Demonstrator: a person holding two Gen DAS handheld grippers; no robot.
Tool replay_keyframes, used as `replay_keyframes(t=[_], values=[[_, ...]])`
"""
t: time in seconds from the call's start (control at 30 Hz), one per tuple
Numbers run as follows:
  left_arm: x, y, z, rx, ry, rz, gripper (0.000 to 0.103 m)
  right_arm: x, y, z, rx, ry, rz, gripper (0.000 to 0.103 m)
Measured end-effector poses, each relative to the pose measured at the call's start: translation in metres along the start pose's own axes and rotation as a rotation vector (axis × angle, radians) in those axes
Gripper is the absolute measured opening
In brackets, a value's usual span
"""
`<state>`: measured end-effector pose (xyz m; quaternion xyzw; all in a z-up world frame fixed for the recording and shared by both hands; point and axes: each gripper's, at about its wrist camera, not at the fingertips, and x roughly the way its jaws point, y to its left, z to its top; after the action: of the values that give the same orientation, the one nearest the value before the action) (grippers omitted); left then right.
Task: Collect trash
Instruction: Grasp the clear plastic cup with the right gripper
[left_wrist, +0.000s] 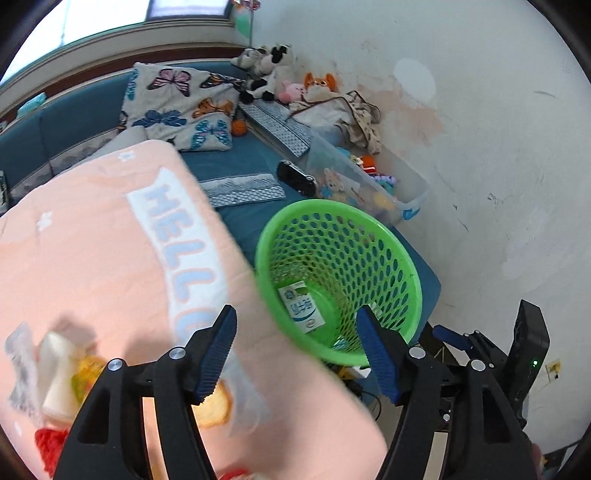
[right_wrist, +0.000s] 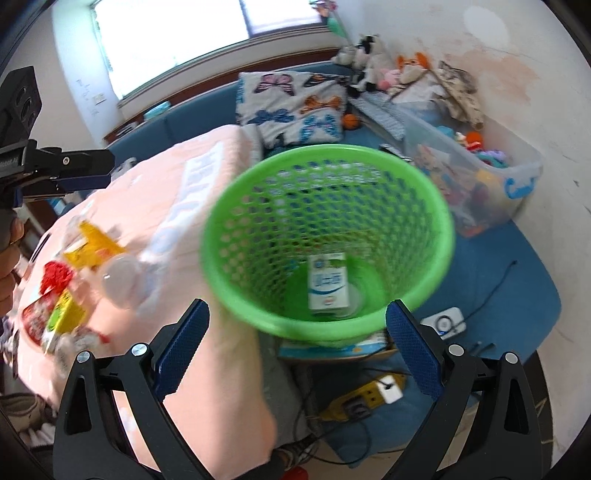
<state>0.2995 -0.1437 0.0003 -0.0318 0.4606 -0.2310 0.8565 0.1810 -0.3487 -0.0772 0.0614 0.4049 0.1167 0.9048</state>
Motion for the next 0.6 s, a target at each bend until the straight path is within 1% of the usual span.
replay_keyframes(t=[0.1,0.23,0.3,0.6], values=[[-0.017,0.015,-0.011,-0.015,-0.018,0.02,0.065,0.003,0.021,-0.001,-0.043,0.004,0.035,0.096],[-0.032,0.033,-0.023,-0.046,-0.019,0.021,0.065,0.01,0.047,-0.002,-0.093,0.016,0.082,0.096],[-0.039,0.043,-0.03,-0.062,-0.023,0.034,0.065,0.015,0.06,-0.001,-0.114,0.026,0.113,0.096],[-0.066,0.075,-0.051,-0.117,-0.063,0.056,0.065,0.046,0.118,-0.004,-0.249,0.068,0.199,0.095]])
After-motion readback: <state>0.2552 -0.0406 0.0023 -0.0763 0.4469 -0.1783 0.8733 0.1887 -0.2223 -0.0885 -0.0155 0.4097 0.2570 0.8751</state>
